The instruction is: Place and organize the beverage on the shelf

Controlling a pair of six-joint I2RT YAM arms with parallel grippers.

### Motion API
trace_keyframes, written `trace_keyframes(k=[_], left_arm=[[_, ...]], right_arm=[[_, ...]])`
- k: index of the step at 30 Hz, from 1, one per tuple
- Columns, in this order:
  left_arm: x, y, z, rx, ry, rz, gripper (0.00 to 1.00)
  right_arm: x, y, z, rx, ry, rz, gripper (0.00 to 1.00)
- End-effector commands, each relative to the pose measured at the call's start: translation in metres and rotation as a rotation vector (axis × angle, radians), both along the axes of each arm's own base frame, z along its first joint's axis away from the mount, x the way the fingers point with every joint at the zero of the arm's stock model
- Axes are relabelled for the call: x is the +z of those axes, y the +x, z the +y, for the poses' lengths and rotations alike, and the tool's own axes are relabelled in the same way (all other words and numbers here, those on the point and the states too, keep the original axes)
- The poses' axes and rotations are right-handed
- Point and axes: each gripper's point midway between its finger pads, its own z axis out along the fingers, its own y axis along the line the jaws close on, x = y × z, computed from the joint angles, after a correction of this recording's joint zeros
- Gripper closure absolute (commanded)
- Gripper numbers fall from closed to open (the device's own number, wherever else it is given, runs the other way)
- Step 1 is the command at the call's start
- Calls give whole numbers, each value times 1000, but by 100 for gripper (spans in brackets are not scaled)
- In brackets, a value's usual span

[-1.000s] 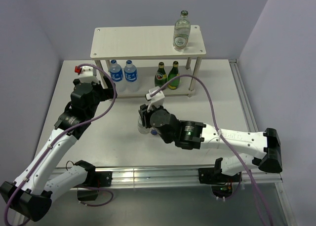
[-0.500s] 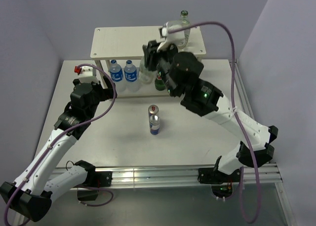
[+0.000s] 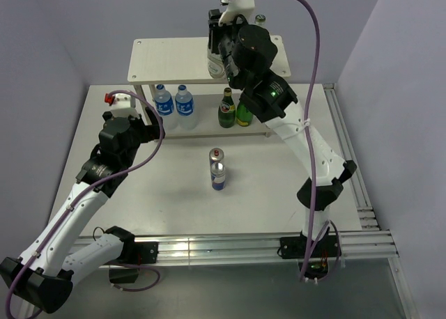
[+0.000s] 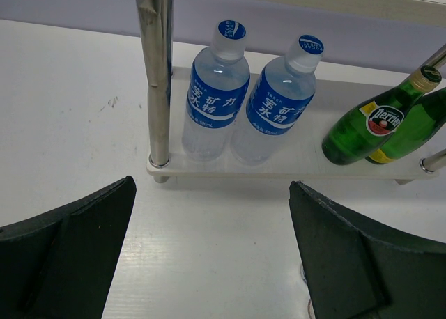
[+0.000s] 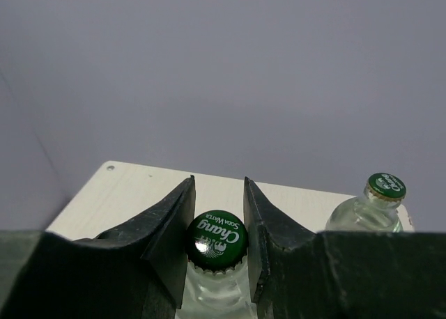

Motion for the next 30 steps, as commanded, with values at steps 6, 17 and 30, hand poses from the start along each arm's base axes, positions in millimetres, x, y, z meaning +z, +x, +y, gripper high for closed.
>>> trace_keyframes(k=[6,17,30], left_arm=[[7,0,-4,-24,-7,-29,1],[6,0,-5,-25,-6,-26,1],[5,1,-6,-27,-4,-22,1]], right_arm=[[67,15,-55,-58,147,-207,100],[36,62,-61,-96,123,-173,100],[-2,81,-57,-116,99,-100,100]])
